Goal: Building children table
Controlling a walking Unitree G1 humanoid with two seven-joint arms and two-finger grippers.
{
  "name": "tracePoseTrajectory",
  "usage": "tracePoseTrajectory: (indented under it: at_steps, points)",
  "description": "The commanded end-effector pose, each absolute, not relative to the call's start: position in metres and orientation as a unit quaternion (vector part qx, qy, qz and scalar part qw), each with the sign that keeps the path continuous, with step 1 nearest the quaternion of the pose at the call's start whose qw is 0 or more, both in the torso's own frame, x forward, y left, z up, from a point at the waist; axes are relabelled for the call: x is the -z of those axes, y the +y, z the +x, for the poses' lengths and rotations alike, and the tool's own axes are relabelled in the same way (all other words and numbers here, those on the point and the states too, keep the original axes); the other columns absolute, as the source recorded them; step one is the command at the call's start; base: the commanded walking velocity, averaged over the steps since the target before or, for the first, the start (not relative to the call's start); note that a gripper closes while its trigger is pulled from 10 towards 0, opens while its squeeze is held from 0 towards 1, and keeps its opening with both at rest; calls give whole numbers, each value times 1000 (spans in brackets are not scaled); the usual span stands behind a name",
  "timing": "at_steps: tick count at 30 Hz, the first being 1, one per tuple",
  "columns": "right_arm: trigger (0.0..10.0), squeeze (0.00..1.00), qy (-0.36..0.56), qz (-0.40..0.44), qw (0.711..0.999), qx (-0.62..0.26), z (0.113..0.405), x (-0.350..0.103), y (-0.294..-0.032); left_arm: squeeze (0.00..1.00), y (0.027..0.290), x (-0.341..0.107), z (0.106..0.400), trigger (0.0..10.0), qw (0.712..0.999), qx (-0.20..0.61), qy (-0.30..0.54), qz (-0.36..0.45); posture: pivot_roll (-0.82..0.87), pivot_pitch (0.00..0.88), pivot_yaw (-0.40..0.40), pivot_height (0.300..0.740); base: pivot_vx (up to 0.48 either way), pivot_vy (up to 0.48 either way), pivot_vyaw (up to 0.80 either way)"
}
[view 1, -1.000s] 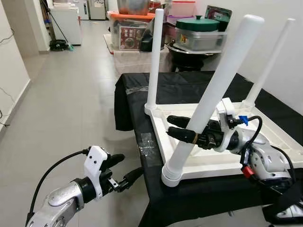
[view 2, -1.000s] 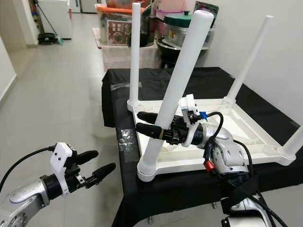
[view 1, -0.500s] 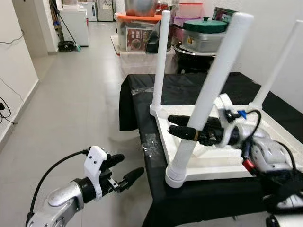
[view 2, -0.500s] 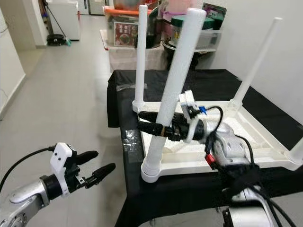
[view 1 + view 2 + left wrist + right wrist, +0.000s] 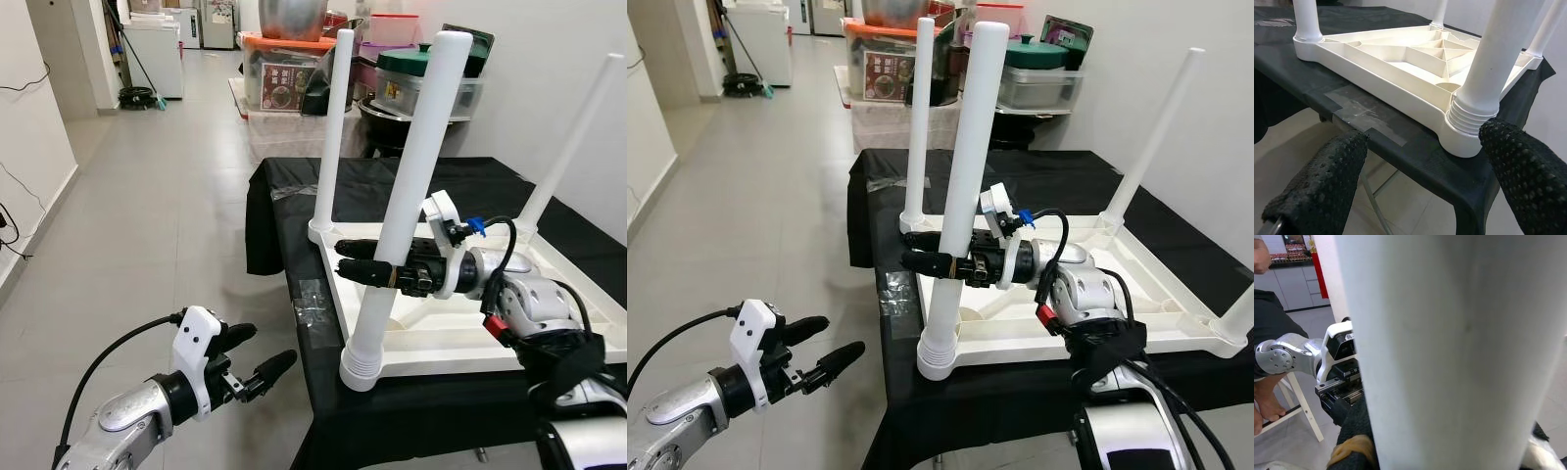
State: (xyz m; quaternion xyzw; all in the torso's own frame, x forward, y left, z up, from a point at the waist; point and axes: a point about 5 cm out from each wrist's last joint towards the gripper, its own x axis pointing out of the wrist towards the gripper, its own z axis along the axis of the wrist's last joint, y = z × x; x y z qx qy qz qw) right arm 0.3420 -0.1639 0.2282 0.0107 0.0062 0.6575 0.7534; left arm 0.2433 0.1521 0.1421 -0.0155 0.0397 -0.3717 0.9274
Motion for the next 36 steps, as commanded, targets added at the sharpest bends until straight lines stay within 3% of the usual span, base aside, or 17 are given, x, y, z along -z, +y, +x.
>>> tracePoseTrajectory:
  at_steps: [1, 11, 14, 16, 24, 25, 26, 36]
  points:
    - [10000, 0, 68, 33, 750, -657, 340, -196, -159, 0, 153, -141, 242, 10000, 928, 370, 45, -19, 100, 0, -87, 740, 0, 0, 0]
    - [10000, 0, 49, 37, 777, -626, 345, -193, -161, 0, 152, -140, 242, 10000, 927, 372, 47, -20, 97, 0, -84, 740, 0, 0, 0]
    - [10000, 0, 35, 26, 797, -602, 345, -192, -159, 0, 152, -140, 242, 10000, 927, 371, 47, -21, 95, 0, -84, 740, 0, 0, 0]
    - [10000, 0, 12, 37, 831, -554, 344, -193, -156, 0, 152, -140, 242, 10000, 928, 370, 47, -23, 85, 0, -82, 740, 0, 0, 0]
    - [10000, 0, 1, 19, 869, -494, 339, -189, -148, 0, 152, -140, 242, 10000, 928, 369, 46, -26, 79, 0, -81, 740, 0, 0, 0]
    - [10000, 0, 39, -3, 897, -441, 338, -179, -137, 0, 152, -139, 243, 10000, 929, 367, 46, -27, 76, 0, -80, 740, 0, 0, 0]
    - [10000, 0, 53, -11, 904, -424, 336, -174, -134, 0, 152, -139, 243, 10000, 929, 366, 46, -28, 76, 0, -80, 740, 0, 0, 0]
    - [10000, 0, 170, -20, 927, -333, 335, -138, -116, 0, 148, -138, 244, 10000, 928, 367, 45, -32, 70, 0, -83, 740, 0, 0, 0]
